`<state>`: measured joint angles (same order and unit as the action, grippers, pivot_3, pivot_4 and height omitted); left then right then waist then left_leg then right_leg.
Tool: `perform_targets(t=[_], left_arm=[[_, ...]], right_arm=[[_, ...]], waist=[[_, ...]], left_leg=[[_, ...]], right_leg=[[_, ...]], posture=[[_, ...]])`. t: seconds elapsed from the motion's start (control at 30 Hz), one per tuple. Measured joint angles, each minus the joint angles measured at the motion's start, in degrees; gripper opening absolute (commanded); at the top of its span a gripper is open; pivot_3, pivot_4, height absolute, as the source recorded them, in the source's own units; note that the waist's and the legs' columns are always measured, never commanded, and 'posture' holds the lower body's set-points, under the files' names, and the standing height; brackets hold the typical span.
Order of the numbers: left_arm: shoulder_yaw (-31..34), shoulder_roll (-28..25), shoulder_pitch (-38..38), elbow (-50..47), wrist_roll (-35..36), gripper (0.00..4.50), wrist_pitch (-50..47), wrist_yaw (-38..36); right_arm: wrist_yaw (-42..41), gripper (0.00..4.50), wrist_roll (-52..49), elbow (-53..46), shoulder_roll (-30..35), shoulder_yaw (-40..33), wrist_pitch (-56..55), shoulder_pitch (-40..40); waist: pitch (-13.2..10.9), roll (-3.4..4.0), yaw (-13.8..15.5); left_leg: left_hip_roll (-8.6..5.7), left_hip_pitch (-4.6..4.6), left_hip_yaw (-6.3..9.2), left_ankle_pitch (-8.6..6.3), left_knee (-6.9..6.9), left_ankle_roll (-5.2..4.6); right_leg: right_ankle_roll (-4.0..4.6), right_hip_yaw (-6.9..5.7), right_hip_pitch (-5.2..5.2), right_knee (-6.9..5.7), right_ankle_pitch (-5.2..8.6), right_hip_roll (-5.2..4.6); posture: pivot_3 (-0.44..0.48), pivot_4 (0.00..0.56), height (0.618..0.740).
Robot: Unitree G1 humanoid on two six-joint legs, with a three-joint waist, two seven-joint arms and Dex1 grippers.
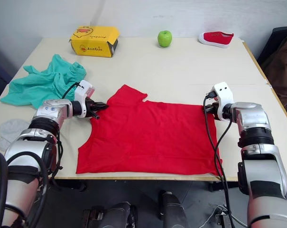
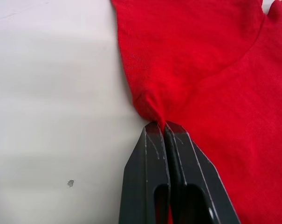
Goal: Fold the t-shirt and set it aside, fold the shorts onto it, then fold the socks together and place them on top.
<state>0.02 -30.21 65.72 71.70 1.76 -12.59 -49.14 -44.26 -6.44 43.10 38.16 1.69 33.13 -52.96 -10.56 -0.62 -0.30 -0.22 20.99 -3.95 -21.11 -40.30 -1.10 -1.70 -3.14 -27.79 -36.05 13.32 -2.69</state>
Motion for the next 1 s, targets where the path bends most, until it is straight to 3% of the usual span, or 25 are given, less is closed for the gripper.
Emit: perform_targets(t=[0.2, 0.37, 0.63, 1.0], left_arm=[[1.2, -0.7, -2.1, -2.7, 0.5, 0.0, 3.7, -5.9], [1.8, -3.0, -8.0, -10.8, 2.0, 0.0, 8.1, -12.4], [1.9, -5.0, -16.5, -17.7, 2.2, 0.0, 12.9, -12.1], [1.8, -5.8, -17.1, -17.9, 1.7, 0.0, 13.1, -7.2]], right_arm=[[-2.3, 0.05, -2.0, -12.9, 0.2, -2.2, -6.1, 9.0], [-6.5, 0.05, -2.5, -23.6, 2.7, -3.0, -20.5, 20.1], [-12.0, 0.05, -2.5, -23.1, 6.3, -6.6, -42.0, 29.9], [-14.2, 0.05, -2.4, -14.9, 6.8, -6.5, -41.6, 29.5]], waist=[[0.0, 0.0, 0.0], [0.0, 0.0, 0.1], [0.0, -0.04, 0.2], [0.0, -0.06, 0.2]], left_leg=[[0.0, 0.01, 0.02, 0.0, 0.0, 0.01], [-0.01, -0.07, -0.01, 0.0, -0.03, 0.01], [-0.01, -0.53, -0.1, -0.02, 0.01, -0.03], [0.0, -0.62, -0.2, -0.02, 0.06, -0.04]], right_leg=[[0.0, -0.03, 0.0, 0.01, 0.0, 0.02], [-0.03, -0.01, 0.08, 0.02, -0.02, 0.04], [-0.05, 0.12, 0.45, 0.03, -0.03, 0.04], [-0.05, 0.22, 0.46, -0.01, -0.03, 0.04]], posture=[[0.0, 0.15, 0.74], [0.0, 0.15, 0.74], [0.0, 0.15, 0.74], [0.0, 0.15, 0.74]])
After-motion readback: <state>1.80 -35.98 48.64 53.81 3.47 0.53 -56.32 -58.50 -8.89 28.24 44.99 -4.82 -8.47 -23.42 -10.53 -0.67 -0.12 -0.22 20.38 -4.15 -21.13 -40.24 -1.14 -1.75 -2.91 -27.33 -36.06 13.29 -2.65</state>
